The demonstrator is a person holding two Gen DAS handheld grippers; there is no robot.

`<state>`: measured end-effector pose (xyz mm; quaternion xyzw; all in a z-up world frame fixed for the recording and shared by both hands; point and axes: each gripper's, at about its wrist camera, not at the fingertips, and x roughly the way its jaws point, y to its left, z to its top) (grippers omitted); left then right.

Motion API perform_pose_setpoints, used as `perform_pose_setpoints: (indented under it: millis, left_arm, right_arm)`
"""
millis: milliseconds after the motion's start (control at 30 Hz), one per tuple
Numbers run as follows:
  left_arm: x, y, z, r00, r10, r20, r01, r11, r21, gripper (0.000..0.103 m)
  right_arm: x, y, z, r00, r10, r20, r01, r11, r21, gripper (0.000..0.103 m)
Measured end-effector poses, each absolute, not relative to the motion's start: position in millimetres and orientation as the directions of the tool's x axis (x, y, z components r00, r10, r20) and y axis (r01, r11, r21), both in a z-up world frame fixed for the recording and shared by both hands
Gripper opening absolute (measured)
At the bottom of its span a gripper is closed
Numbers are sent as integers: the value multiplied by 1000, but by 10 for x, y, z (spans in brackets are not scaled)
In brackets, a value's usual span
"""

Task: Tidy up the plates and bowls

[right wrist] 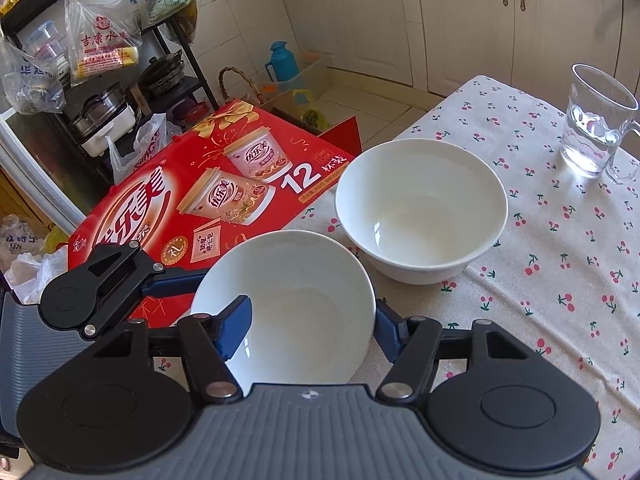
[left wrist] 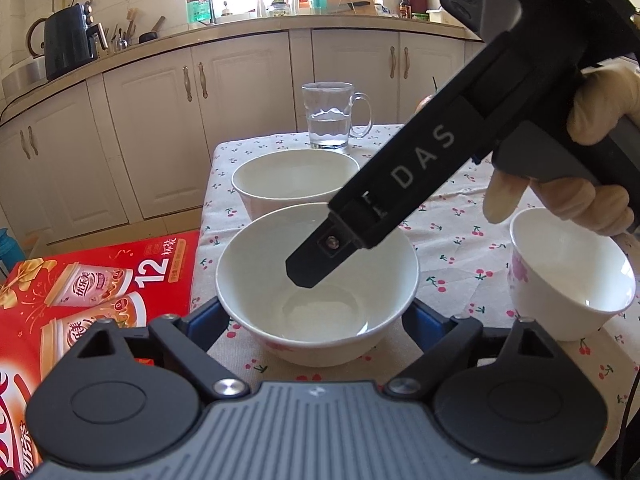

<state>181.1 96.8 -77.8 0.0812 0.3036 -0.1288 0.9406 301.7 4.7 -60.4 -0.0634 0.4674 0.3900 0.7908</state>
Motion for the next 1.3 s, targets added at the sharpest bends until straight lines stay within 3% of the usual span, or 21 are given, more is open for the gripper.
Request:
perform_pose_setpoints:
  millis: [1300]
  left_arm:
    - [1415, 120, -218, 726, -371, -580, 496, 866, 67, 92]
  right_arm:
    - [2199, -1123, 14, 400, 588, -703, -639, 729, 246, 70]
